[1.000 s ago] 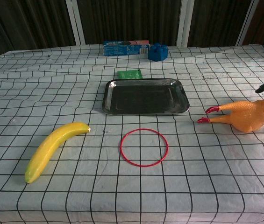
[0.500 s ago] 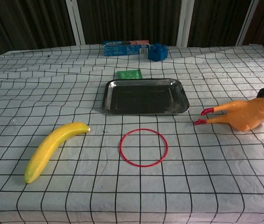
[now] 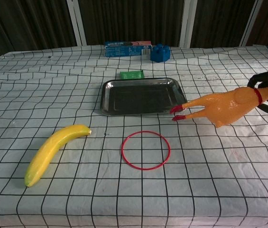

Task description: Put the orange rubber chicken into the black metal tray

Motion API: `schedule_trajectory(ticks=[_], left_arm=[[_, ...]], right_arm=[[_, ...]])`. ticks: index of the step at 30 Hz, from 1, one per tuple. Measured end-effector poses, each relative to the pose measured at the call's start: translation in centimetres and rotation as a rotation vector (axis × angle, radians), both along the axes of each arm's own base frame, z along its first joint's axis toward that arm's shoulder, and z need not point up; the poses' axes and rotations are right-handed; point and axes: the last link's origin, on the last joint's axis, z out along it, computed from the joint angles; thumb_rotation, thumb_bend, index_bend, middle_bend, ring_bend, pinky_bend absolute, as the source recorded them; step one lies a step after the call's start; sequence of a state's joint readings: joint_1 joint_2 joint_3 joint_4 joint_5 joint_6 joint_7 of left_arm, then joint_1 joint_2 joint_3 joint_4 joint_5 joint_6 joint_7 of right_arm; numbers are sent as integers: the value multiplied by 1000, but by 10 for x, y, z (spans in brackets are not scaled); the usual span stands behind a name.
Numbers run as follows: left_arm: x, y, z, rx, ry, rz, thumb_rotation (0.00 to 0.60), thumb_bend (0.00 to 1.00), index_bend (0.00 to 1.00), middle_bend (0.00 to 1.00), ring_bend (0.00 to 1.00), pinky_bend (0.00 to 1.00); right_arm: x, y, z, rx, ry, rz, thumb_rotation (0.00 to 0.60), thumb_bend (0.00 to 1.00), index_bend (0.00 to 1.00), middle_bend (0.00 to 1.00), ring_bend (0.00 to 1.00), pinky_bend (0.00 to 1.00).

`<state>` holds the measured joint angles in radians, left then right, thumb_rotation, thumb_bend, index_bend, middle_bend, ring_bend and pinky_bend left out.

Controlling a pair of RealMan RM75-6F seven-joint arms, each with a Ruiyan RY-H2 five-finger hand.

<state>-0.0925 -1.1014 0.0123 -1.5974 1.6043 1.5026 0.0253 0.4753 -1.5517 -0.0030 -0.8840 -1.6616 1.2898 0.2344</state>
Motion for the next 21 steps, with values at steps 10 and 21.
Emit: schedule_trajectory(ticks=[10, 21], left_arm=[[12, 1, -7, -50, -107, -135, 600, 347, 0, 0, 0, 71], [60, 28, -35, -218, -441, -332, 600, 244, 0, 0, 0, 58]], right_arm=[[46, 14, 3, 28, -138, 137, 600, 467, 905, 726, 775, 862], [142, -7, 0, 41, -254, 200, 600, 468, 905, 726, 775, 862]])
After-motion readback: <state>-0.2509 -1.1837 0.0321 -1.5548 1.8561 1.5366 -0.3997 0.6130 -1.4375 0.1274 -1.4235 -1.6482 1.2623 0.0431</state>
